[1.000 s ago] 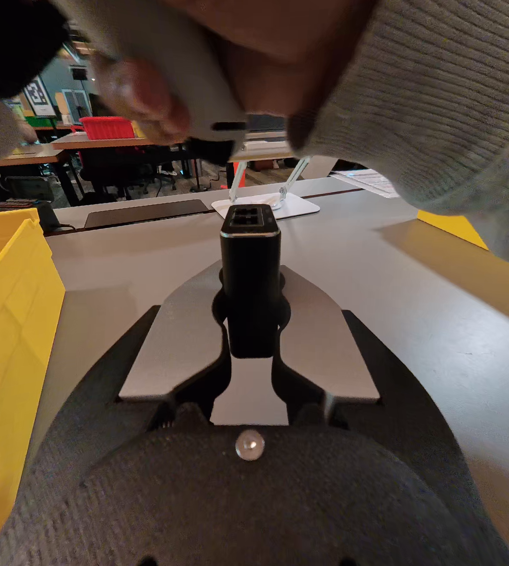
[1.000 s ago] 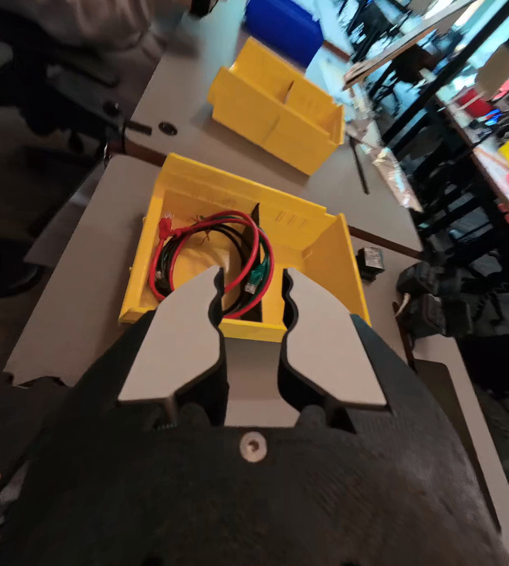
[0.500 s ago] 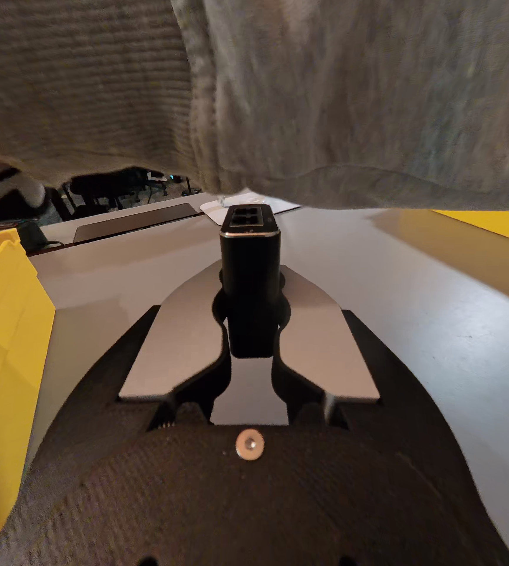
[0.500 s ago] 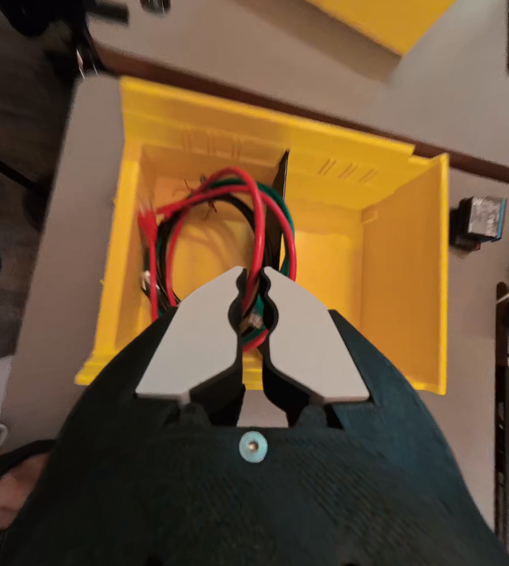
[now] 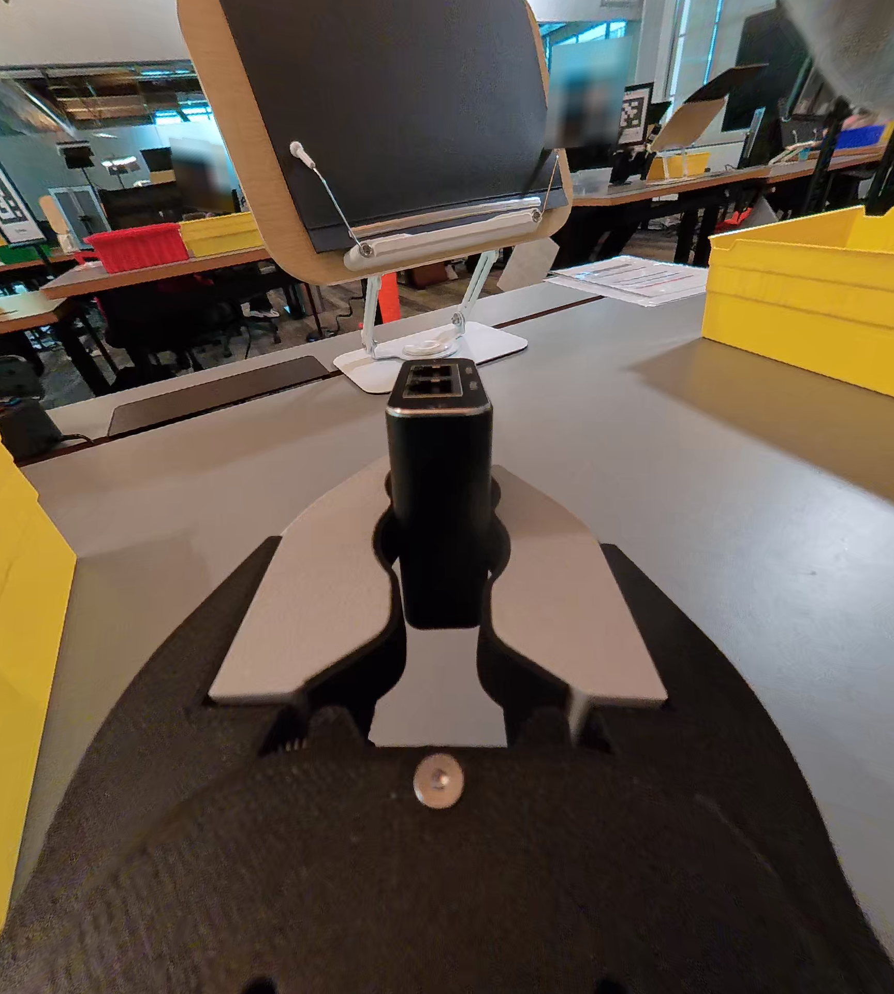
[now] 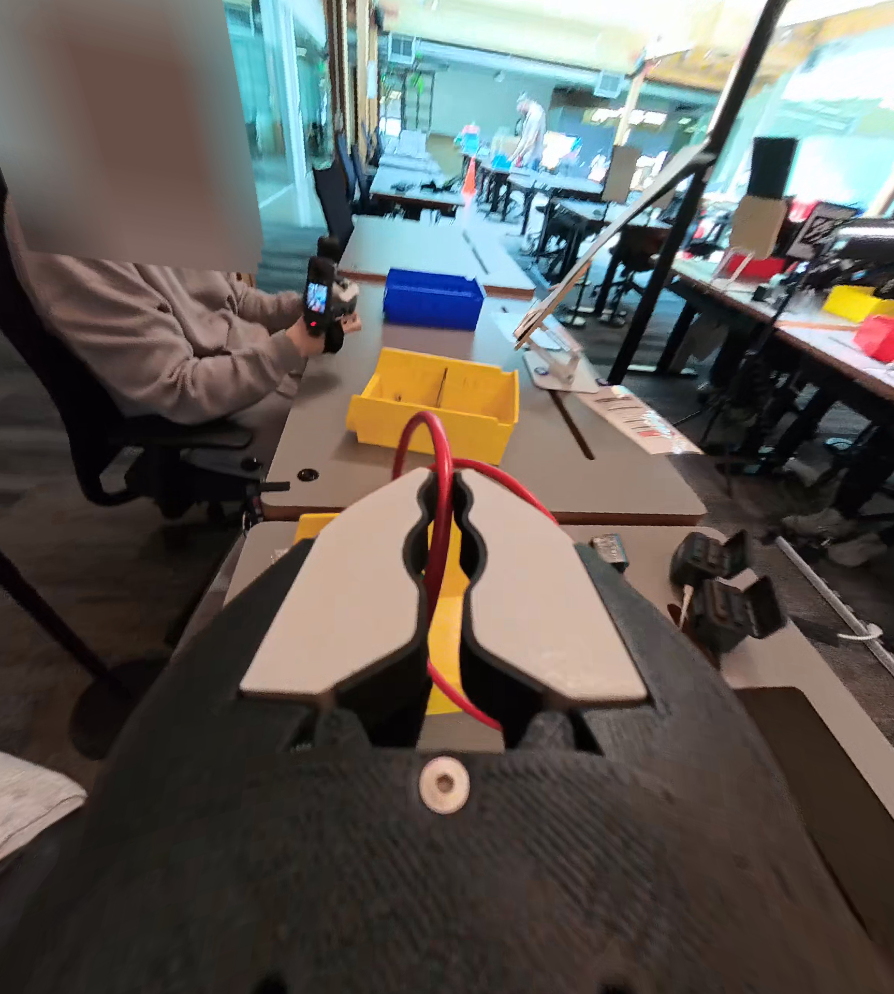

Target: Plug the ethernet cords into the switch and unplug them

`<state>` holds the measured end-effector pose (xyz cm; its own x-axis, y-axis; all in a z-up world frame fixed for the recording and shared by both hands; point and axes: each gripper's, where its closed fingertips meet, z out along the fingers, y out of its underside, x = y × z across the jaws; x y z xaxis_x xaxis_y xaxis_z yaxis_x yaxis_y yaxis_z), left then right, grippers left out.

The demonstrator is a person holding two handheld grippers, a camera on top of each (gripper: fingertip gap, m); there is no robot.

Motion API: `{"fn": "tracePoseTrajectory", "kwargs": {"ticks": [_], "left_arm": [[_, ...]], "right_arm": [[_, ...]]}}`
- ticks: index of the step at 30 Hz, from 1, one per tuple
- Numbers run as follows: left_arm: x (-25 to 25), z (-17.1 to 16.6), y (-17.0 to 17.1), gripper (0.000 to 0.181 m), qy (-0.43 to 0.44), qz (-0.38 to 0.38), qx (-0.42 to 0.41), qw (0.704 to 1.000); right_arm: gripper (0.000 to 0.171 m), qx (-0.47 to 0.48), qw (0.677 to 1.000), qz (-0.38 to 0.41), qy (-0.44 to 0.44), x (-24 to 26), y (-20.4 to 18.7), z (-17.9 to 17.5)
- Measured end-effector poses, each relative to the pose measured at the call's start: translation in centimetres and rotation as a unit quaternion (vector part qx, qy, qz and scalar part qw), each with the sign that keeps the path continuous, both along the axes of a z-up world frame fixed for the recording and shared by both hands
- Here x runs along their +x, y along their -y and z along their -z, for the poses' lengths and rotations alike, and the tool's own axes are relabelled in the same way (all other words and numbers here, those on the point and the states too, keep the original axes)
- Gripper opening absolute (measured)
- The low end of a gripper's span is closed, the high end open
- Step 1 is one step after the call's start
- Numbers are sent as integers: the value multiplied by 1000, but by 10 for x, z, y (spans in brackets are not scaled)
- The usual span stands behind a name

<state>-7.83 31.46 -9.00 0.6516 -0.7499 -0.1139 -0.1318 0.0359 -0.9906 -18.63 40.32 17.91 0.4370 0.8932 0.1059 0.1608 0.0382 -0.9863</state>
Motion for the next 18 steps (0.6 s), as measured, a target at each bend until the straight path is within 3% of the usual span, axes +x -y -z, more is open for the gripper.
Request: {"fn": "tracePoseTrajectory", "kwargs": {"ticks": [4, 11, 18], "left_arm": [[1, -1, 1, 26, -1, 1, 4, 1000], [-2, 1, -2, 26, 3, -6, -3, 1000], [3, 2, -5, 26, 8, -3, -13, 1000]], "right_arm": [[6, -7, 999, 42, -25, 68, 23, 2], [6, -43, 985, 164, -29, 187, 61, 65], [6, -101, 967, 208, -110, 259, 110, 107]]}}
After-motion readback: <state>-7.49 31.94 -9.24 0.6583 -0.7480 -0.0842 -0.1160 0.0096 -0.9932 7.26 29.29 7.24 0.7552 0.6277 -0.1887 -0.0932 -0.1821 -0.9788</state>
